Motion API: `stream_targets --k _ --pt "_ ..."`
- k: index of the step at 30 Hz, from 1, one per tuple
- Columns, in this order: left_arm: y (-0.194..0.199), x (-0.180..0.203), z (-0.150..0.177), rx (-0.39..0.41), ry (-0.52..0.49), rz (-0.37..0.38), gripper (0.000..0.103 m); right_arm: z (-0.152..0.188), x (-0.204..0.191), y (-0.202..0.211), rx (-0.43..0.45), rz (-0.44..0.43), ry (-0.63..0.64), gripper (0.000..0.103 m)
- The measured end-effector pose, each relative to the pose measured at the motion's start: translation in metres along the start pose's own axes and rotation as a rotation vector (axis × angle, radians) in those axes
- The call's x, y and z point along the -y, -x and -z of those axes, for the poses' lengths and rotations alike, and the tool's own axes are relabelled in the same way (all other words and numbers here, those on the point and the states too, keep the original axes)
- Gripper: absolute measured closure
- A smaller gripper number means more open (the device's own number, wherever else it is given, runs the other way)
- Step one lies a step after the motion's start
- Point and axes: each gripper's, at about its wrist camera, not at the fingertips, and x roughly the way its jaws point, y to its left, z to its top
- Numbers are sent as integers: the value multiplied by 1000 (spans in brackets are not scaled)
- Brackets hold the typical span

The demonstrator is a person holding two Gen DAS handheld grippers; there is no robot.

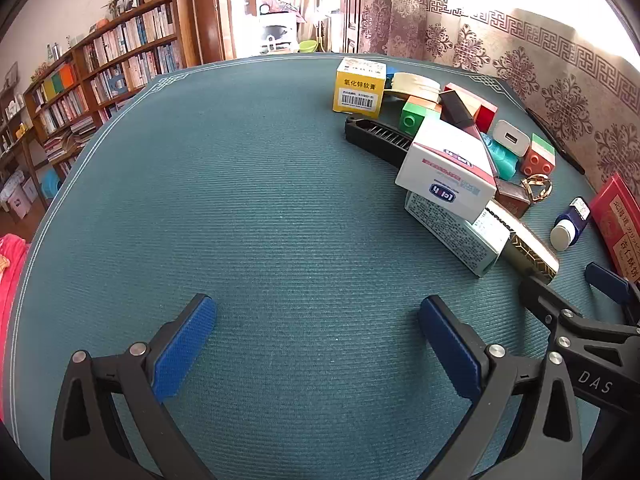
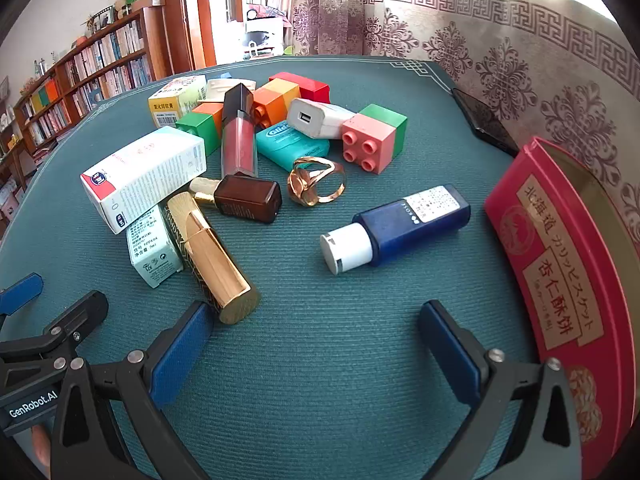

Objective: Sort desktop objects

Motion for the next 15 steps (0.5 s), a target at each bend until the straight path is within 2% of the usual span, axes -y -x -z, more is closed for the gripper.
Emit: stream_targets --k 15 --pt "2 0 3 0 -5 4 0 0 0 0 0 0 0 0"
